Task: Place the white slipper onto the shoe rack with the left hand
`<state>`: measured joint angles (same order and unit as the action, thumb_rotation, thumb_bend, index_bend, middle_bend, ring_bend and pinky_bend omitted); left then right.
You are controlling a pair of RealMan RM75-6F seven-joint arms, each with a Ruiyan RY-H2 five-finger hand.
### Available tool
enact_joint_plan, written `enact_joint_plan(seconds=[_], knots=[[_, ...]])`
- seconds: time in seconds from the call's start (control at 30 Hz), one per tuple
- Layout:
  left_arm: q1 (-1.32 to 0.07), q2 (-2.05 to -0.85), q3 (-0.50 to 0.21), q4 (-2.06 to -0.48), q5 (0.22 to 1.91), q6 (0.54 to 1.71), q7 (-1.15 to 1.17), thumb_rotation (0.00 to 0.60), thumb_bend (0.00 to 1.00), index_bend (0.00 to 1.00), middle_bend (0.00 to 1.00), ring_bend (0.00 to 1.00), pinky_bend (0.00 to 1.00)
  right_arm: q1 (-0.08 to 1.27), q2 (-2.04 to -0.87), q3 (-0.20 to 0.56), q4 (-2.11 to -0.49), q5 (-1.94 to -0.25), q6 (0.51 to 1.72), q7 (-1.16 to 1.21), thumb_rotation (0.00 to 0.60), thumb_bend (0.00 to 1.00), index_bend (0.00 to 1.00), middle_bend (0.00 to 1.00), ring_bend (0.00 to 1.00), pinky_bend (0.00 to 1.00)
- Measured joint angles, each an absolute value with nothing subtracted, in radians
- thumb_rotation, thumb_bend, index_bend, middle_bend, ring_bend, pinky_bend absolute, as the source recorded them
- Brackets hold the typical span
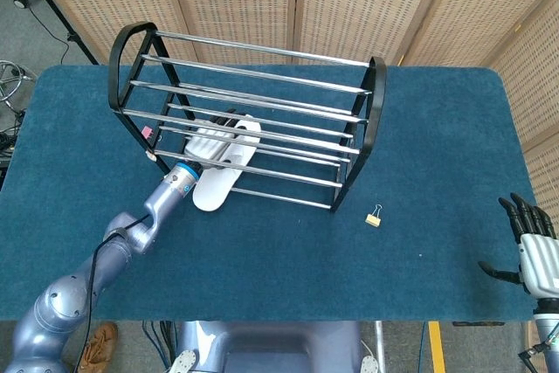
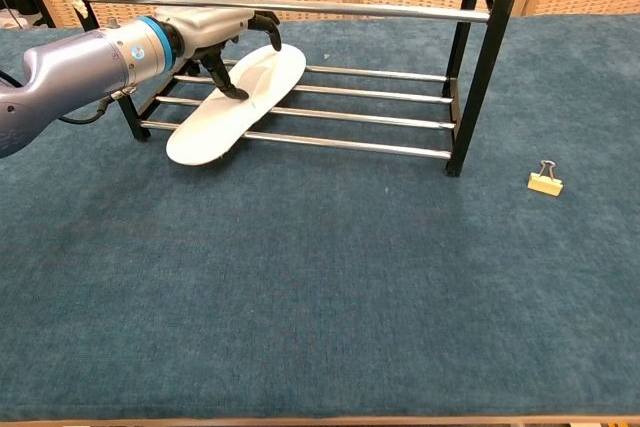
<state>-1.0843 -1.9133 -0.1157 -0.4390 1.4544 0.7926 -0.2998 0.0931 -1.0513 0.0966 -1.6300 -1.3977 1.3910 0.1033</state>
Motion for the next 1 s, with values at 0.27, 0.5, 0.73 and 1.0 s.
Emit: enact_joint_plan(seconds=[0.27,0.5,0.73,1.0], knots=[[-1.059,-1.851,-0.124,-0.562,1.435,0.798,-0.237,0.600,0.15,0.23,0.06,0.02,0.24,0.085,-1.046,0.093,-1.638,-1.411,1.407,0.111,0.600,0.00,0.00,0.00,0.00,0.00],[-1.034,-1.793,-0.131,-0.696,1.416,0.804,-0.149,0.600,0.15,0.23,0.06,0.02,0.24,0.082,-1.044,0.087,-1.646,-1.429,1.419,0.109,0.600,0.00,0.00,0.00,0.00,0.00],[-1.003,-1.735,-0.143,-0.848,1.377,0.809,-0.047,0.600,0.15,0.23,0.06,0.03,0.24,0.070,-1.035,0.083,-1.655,-1.447,1.444,0.118,0.600,0.00,0.00,0.00,0.00,0.00],[-0.969,-1.691,-0.141,-0.977,1.362,0.832,0.012,0.600,0.15,0.23,0.06,0.03,0.24,0.062,-1.029,0.079,-1.659,-1.461,1.460,0.126,0.600,0.00,0.00,0.00,0.00,0.00]])
